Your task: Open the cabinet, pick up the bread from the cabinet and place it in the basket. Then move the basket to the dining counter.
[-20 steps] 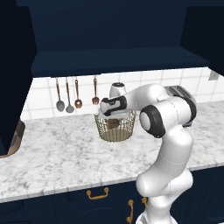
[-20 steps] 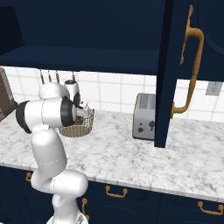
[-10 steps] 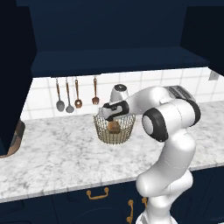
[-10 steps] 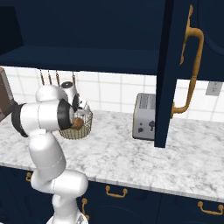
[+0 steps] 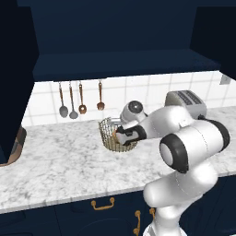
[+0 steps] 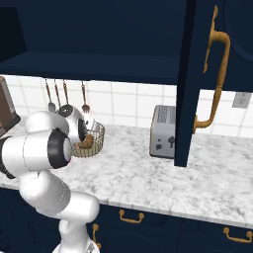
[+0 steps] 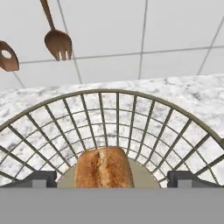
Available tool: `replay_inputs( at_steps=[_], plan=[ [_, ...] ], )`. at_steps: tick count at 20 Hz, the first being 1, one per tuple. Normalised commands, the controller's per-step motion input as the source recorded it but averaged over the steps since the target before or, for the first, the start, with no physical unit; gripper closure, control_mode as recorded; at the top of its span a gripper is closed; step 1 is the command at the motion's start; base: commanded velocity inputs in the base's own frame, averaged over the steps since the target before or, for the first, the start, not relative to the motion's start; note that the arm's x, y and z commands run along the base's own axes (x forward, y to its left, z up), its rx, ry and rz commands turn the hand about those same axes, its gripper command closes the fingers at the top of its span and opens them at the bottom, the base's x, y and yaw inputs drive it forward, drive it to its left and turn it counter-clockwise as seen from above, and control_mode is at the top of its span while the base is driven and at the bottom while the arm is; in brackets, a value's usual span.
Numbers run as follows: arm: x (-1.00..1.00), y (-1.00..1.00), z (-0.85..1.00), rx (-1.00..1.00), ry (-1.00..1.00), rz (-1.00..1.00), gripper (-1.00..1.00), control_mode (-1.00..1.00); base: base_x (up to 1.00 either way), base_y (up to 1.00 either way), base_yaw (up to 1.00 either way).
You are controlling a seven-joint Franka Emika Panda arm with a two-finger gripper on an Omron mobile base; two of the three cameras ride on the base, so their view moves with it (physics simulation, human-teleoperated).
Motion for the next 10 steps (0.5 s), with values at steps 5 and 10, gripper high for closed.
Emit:
replay_inputs(
  at_steps=[5, 10],
  plan=[
    [-0.99, -0.18, 0.54, 0.17, 0.0, -0.21, -1.0, -1.0, 0.0, 0.0, 0.0],
    [-0.32, -0.14, 0.83, 0.23, 0.04, -0.32, -1.0, -1.0, 0.0, 0.0, 0.0]
  ],
)
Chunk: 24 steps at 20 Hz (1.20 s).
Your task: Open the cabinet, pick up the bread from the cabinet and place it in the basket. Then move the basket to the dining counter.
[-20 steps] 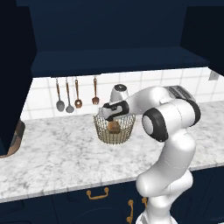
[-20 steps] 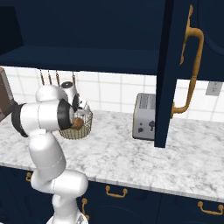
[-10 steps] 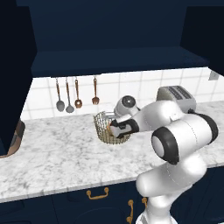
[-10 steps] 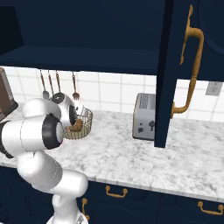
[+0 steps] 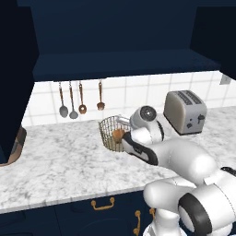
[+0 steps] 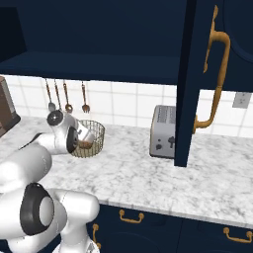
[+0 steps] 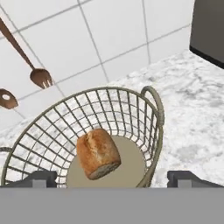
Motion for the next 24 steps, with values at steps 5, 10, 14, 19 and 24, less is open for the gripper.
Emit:
replay_inputs(
  at_steps=[5, 10, 14, 19, 24],
  plan=[
    [0.0, -0.38, 0.25, 0.23, 0.23, -0.23, -1.0, -1.0, 0.0, 0.0, 0.0],
    [-0.05, -0.17, -0.24, 0.22, 0.27, -0.08, -1.0, -1.0, 0.0, 0.0, 0.0],
    [0.0, 0.04, -0.29, 0.05, 0.14, -0.08, -1.0, -1.0, 0.0, 0.0, 0.0],
    [0.0, 0.01, -0.45, 0.01, 0.15, -0.06, -1.0, -1.0, 0.0, 0.0, 0.0],
    [0.05, 0.02, -0.45, 0.0, 0.02, -0.02, -1.0, -1.0, 0.0, 0.0, 0.0]
  ],
)
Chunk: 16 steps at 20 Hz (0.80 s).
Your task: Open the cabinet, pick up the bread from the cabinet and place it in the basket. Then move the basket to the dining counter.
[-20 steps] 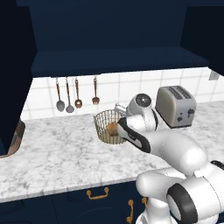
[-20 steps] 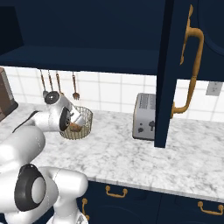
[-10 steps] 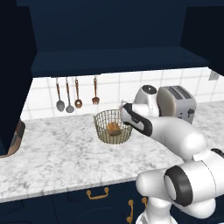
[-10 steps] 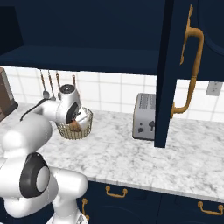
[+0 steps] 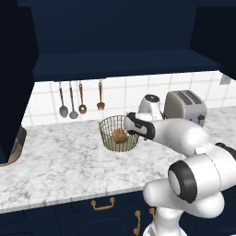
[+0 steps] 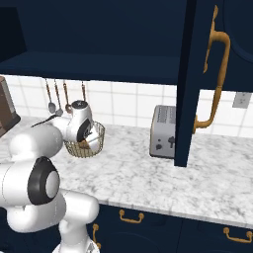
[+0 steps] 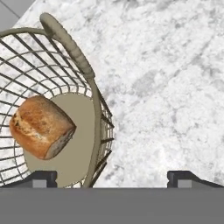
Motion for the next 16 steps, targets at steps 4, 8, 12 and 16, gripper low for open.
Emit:
replay_inputs(
  at_steps=[4, 8, 12, 16],
  plan=[
    [0.31, 0.11, -0.31, 0.0, 0.0, 0.0, -1.0, -1.0, 0.0, 0.0, 0.0],
    [0.31, 0.08, -0.18, 0.0, 0.0, 0.0, -1.0, -1.0, 0.0, 0.0, 0.0],
    [0.19, 0.01, -0.08, 0.0, 0.0, 0.0, -1.0, -1.0, 0.0, 0.0, 0.0],
    [0.19, 0.04, -0.12, 0.0, 0.03, 0.0, -1.0, -1.0, 0.0, 0.0, 0.0]
  ],
)
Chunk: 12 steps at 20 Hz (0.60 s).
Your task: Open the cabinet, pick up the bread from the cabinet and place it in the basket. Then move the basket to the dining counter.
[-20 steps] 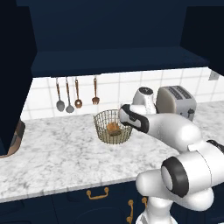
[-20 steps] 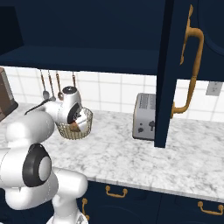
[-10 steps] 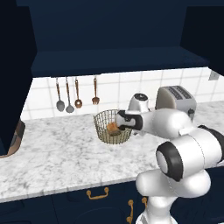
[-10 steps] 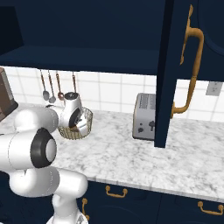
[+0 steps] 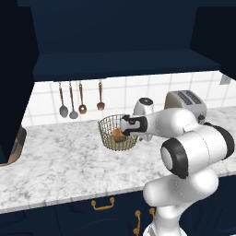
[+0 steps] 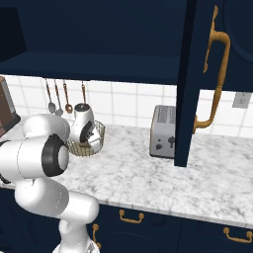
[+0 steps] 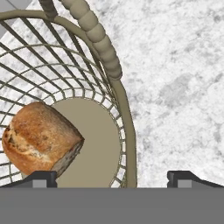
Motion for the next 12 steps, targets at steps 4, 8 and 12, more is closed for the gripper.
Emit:
replay_inputs(
  at_steps=[4, 8, 12],
  plan=[
    [0.07, 0.08, -0.21, 0.0, 0.03, 0.0, 1.0, -1.0, 0.0, 0.0, 0.0],
    [0.0, 0.04, -0.09, 0.0, 0.01, 0.0, 1.0, -1.0, 0.0, 0.0, 0.0],
    [0.0, 0.0, 0.0, 0.0, 0.0, 0.0, 1.0, -1.0, 0.0, 0.0, 0.0]
  ],
)
